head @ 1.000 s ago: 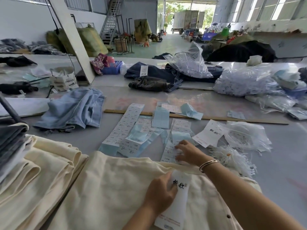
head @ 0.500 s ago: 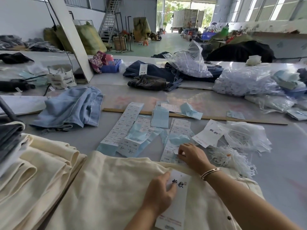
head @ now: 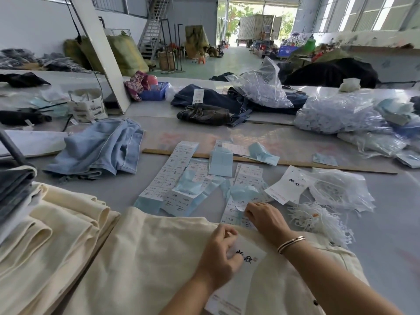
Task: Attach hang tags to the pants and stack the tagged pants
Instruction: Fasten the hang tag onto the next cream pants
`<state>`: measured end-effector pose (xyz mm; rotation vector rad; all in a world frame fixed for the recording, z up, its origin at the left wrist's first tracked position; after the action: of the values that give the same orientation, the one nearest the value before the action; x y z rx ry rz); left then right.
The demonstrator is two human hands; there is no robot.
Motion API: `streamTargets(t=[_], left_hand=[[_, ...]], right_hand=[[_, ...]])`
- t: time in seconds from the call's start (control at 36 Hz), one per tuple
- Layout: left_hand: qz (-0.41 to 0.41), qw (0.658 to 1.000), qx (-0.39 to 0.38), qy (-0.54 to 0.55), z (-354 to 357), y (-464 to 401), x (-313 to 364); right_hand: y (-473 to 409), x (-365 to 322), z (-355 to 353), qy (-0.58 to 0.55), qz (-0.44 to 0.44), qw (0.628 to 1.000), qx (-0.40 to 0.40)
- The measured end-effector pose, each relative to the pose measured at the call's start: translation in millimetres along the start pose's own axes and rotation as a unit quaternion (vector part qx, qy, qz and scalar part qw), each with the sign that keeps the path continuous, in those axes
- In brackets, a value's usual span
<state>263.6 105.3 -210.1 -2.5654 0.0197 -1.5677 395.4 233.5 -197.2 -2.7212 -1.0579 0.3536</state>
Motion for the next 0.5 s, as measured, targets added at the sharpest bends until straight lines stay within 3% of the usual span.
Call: streamTargets(t=[0.08, 0.22, 0.5], left_hand=[[0.033, 0.988, 0.010, -0.150, -9, -26, -2], [0.027, 0.924, -0.137, -0.355, 2, -73, -10], [-0.085, 0.937, -0.197, -0.274, 6, -88, -18]], right_hand=[[2, -1, 4, -0.003, -0.026, 1.000, -0.008], [5, 0, 5, 0.016, -0.026, 1.000, -0.008], [7, 2, 6, 0.056, -0.006, 0.998, -0.005]])
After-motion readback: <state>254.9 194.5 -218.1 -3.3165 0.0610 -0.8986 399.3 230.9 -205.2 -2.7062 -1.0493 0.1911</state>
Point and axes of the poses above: each hand's wrist, its own y-axis away from the middle knuckle, its own z-axis out of the palm, x = y × z, the point moved 3 cm from there along -y, towards the middle knuckle, and after that the axes turned 7 degrees about -z, right-handed, at the moved point
